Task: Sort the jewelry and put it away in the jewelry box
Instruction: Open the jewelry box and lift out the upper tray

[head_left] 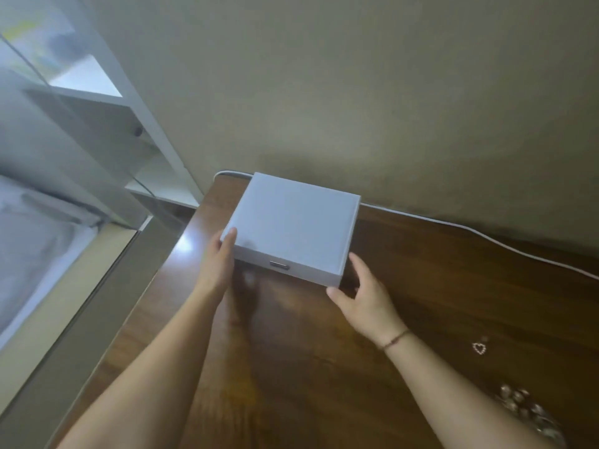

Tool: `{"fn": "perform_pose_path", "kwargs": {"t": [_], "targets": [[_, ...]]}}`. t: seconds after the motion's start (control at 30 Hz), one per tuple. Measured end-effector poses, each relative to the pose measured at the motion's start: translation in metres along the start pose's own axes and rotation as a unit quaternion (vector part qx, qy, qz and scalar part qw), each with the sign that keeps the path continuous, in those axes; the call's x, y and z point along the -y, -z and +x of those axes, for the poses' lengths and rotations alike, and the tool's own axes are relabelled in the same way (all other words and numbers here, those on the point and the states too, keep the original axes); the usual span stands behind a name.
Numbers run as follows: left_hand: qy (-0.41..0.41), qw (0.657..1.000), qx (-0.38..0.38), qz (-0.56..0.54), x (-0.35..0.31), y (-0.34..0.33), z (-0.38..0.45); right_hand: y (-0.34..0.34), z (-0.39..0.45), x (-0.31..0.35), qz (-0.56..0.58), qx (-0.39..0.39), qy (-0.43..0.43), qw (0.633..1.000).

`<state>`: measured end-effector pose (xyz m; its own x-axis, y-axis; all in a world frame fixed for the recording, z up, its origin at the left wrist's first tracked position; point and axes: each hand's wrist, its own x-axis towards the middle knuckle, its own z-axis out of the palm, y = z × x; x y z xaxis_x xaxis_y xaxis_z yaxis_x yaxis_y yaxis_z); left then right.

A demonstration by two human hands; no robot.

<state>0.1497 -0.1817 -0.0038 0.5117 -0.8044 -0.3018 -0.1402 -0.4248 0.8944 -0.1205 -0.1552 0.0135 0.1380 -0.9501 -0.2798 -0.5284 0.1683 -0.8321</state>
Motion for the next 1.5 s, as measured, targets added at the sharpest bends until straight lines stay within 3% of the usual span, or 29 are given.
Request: {"fn": "perform_pose_path", "kwargs": {"t": [0.07, 0.23, 0.53, 0.67, 0.8, 0.9, 1.0, 1.3, 1.5], "targets": [[0.009, 0.999, 0.030, -0.012, 0.002, 0.000, 0.003, -0.016, 0.006, 0.009, 0.057, -0.031, -0.025, 0.998], [-0.010, 0.999, 0.023, -0.047, 0.014, -0.004, -0.028, -0.026, -0.003, 0.006, 0.106, -0.095, -0.017, 0.990], [-0.022, 0.998, 0.062, 0.002, 0.063, 0.003, -0.168, -0.012, -0.111, -0.043, 0.063, -0.161, -0.062, 0.983], [-0.032, 0.996, 0.086, 0.011, 0.073, 0.008, -0.189, -0.008, -0.136, -0.054, 0.078, -0.165, -0.068, 0.981], [-0.059, 0.992, 0.112, 0.018, 0.073, 0.017, -0.189, -0.032, -0.164, -0.049, -0.020, -0.323, -0.046, 0.945], [-0.108, 0.988, 0.085, 0.069, 0.075, 0.022, -0.192, -0.068, -0.184, -0.036, -0.117, -0.288, -0.054, 0.949], [-0.103, 0.989, 0.076, 0.068, 0.077, 0.026, -0.197, -0.087, -0.177, -0.023, -0.109, -0.262, -0.099, 0.954], [-0.077, 0.993, 0.066, 0.059, 0.073, 0.026, -0.200, -0.108, -0.149, 0.001, -0.025, -0.348, -0.184, 0.919], [-0.059, 0.995, 0.067, 0.035, 0.071, 0.027, -0.198, -0.114, -0.144, -0.003, -0.019, -0.389, -0.189, 0.902]]}}
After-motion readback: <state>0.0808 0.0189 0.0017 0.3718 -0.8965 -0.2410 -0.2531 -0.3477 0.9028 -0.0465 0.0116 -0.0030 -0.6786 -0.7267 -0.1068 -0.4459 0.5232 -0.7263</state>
